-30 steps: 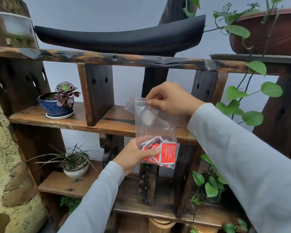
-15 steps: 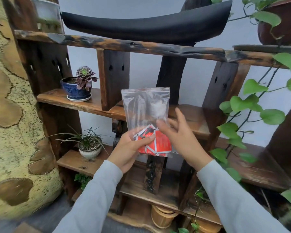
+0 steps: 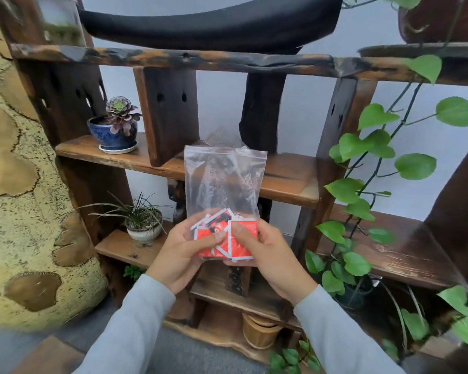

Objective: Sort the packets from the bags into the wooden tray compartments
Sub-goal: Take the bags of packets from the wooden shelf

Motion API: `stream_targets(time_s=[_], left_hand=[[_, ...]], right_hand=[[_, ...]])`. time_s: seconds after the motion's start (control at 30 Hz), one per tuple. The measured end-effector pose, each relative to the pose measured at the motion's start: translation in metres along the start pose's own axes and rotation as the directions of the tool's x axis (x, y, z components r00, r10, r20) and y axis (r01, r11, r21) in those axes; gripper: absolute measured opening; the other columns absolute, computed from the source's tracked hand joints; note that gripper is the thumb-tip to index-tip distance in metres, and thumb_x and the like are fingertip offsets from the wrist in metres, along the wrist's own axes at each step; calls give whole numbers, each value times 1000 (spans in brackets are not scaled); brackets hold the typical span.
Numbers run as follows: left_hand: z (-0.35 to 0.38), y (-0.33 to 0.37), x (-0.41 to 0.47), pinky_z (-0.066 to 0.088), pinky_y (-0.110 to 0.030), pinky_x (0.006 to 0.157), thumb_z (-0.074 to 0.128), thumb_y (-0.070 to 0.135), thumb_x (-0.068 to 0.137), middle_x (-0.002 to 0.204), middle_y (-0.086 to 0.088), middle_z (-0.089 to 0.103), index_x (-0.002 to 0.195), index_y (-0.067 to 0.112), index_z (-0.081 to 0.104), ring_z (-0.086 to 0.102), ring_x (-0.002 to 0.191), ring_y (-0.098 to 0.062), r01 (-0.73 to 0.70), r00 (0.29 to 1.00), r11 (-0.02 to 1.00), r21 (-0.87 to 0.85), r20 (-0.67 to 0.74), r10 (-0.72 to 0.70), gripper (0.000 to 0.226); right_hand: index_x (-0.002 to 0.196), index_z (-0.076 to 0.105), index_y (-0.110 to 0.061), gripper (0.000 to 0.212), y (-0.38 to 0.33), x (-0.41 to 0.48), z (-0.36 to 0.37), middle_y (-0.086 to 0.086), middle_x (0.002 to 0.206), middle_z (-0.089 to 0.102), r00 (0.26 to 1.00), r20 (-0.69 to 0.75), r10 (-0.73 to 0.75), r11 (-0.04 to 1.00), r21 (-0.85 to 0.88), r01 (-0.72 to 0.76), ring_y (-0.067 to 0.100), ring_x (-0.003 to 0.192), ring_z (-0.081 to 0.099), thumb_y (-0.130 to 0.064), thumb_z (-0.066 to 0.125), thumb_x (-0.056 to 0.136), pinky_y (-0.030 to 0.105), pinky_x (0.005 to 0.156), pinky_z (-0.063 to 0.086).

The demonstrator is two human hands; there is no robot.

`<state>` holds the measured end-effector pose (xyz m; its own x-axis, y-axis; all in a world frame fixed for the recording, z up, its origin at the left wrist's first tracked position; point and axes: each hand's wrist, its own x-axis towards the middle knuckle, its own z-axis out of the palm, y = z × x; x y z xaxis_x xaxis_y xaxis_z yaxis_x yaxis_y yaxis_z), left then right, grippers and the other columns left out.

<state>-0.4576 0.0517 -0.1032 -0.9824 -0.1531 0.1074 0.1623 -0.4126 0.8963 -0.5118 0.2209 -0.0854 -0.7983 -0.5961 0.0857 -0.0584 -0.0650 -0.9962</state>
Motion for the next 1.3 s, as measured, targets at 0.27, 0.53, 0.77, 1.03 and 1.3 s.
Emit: stream_targets(time_s=[0.27, 0.53, 0.77, 1.03, 1.3], left_hand=[[16, 4, 3, 62, -36, 80, 74, -1, 74, 112, -21, 73, 118, 3, 68, 74, 94, -28, 19, 995, 999, 33, -100, -16, 44], [-19, 31, 18, 58, -45, 91, 73, 0, 79, 119, -19, 71, 126, 7, 64, 71, 106, -31, 19, 996, 1000, 3, -89, -19, 48], [-82, 76, 38, 62, -36, 77, 72, -4, 81, 104, -8, 76, 119, 15, 66, 75, 96, -22, 16, 996, 995, 94, -93, -7, 43], [-159, 124, 44, 60, -41, 84, 74, 6, 75, 109, -7, 76, 119, 20, 67, 73, 102, -25, -20, 994, 998, 54, -103, 26, 47], [-221, 132, 49, 59, -48, 88, 76, 7, 76, 113, -4, 75, 125, 31, 65, 73, 105, -25, 8, 988, 1000, 24, -157, -4, 56]], right_hand=[[118, 69, -24, 21, 0, 7, -12, -3, 107, 80, 999, -21, -35, 999, -10, 35, 15, 99, 77, -27, 60, 100, 26, 76, 63], [118, 71, -24, 28, -8, 47, 19, -5, 106, 80, 994, -78, -81, 975, -213, 62, 12, 98, 77, -41, 60, 98, 28, 80, 63], [108, 71, -38, 57, -14, 111, 73, -8, 101, 80, 996, -91, 11, 923, -382, -46, 11, 96, 76, -78, 37, 86, 39, 97, 57], [147, 48, -23, 71, -8, 241, 68, 4, 152, 51, 877, -417, -239, 714, -688, -132, 27, 139, 47, -69, 46, 93, 45, 117, 36], [160, 8, -28, 113, 23, 324, 29, 18, 169, 3, 737, -627, -253, 400, -761, -510, 43, 154, 5, -70, 69, 75, 57, 123, 20]])
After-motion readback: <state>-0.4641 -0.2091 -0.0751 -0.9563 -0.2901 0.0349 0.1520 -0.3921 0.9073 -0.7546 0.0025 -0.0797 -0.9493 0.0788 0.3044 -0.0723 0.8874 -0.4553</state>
